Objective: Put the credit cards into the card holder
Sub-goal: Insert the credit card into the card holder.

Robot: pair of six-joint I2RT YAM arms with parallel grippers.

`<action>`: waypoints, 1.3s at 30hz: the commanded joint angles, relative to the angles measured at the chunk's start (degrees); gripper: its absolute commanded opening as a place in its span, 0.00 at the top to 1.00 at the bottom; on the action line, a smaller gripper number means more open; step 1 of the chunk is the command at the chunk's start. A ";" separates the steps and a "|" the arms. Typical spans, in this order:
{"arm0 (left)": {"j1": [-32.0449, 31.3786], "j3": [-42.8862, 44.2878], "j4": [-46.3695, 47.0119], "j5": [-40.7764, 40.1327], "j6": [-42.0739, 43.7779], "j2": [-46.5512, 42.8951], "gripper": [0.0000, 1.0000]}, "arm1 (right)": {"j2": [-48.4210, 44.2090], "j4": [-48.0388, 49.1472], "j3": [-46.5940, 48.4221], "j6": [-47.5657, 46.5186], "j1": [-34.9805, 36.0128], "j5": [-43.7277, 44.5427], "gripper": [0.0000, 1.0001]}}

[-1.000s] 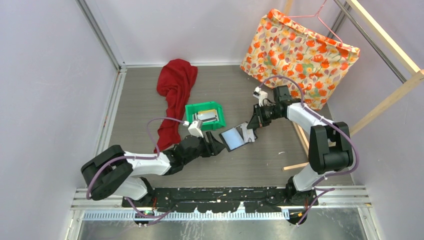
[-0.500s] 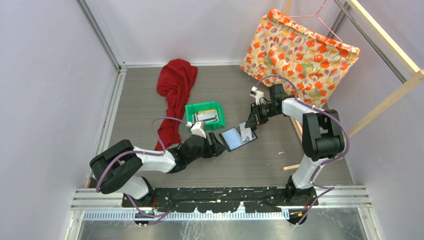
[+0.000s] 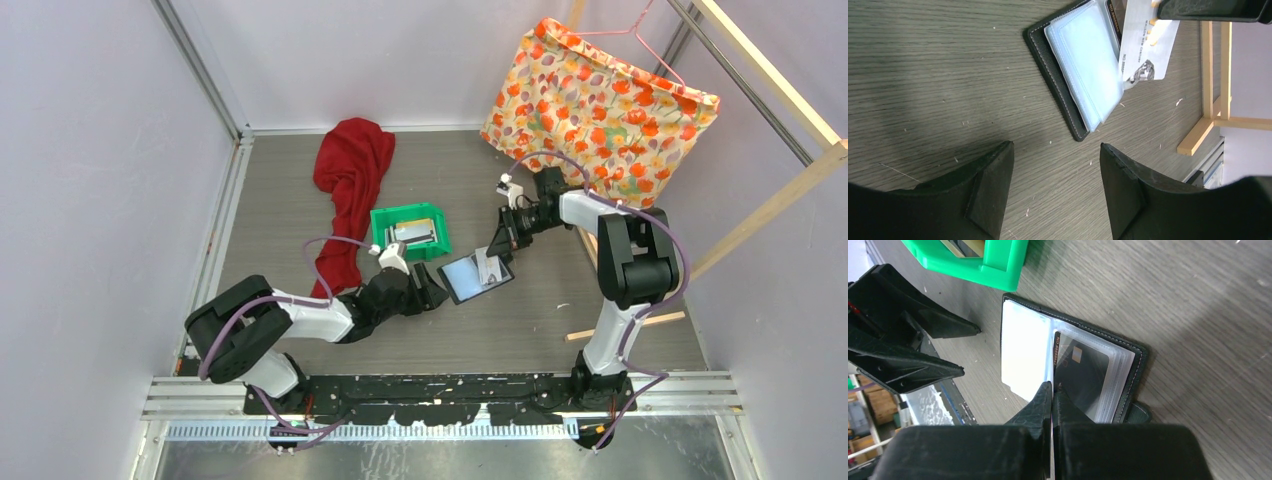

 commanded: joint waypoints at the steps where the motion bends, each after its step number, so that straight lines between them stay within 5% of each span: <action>1: 0.48 1.53 0.12 -0.07 -1.30 -0.02 0.36 | 1.40 -3.53 2.10 -1.71 0.50 -3.67 0.99; 14: 0.68 6.63 -12.01 -1.88 -1.00 0.09 0.38 | 5.03 -0.26 1.44 5.49 0.53 -6.51 0.99; 39: 1.91 8.71 -12.77 -0.25 -1.97 3.63 0.39 | 4.06 11.00 -5.82 18.15 -0.25 -4.36 0.99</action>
